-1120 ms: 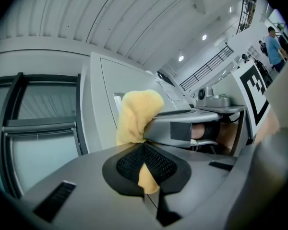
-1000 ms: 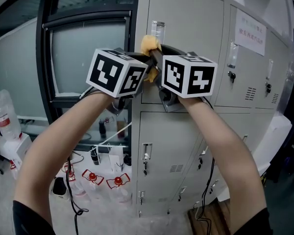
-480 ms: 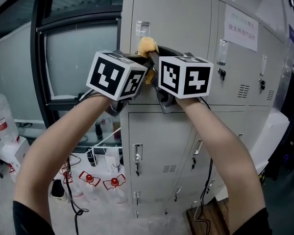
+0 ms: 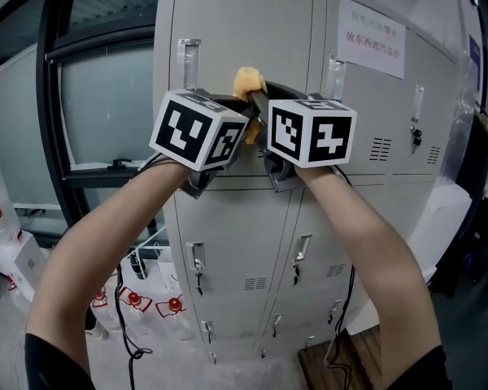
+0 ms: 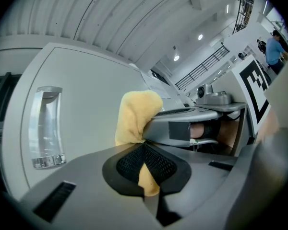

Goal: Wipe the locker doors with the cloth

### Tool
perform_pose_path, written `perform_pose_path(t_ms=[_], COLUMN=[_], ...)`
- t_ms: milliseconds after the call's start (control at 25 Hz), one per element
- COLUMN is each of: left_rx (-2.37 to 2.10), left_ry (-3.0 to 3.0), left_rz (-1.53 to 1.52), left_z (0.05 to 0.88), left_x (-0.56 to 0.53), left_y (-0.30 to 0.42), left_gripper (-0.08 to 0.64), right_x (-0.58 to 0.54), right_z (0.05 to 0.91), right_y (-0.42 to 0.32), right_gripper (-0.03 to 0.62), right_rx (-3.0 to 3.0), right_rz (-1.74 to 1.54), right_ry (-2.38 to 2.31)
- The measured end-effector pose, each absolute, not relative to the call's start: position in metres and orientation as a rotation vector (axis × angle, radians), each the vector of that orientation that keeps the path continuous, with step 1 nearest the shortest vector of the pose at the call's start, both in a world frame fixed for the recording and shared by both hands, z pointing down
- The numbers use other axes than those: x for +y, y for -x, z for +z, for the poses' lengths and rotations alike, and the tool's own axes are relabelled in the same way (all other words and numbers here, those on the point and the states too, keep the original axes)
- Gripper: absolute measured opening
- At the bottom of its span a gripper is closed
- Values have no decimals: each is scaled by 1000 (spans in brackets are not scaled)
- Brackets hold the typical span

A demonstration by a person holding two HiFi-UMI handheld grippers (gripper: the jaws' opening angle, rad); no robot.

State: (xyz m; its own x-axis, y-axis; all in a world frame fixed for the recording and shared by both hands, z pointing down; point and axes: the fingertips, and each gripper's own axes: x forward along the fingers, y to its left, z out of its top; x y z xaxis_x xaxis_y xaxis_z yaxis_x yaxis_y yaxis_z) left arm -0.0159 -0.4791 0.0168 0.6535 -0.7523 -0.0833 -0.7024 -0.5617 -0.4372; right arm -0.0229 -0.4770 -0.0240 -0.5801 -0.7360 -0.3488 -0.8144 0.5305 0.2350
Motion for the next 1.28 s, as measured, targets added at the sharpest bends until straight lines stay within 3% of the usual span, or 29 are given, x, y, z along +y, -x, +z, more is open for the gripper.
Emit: perform_pose_path(t_ms=[600,1280], left_rx=[1076,1032], left_ry=[2447,2448], left_rz=[-135,-136], left_z=[15,17], left_x=[-488,-490], left_y=[-69,-82], left_gripper=[20,20], right_x=[-490,-490], right_z=[-23,-24], right_y=[-65,-79], right_gripper=[69,69], right_rx=[2509,2482], right_rz=[533,507], right_ry=[1388,1395])
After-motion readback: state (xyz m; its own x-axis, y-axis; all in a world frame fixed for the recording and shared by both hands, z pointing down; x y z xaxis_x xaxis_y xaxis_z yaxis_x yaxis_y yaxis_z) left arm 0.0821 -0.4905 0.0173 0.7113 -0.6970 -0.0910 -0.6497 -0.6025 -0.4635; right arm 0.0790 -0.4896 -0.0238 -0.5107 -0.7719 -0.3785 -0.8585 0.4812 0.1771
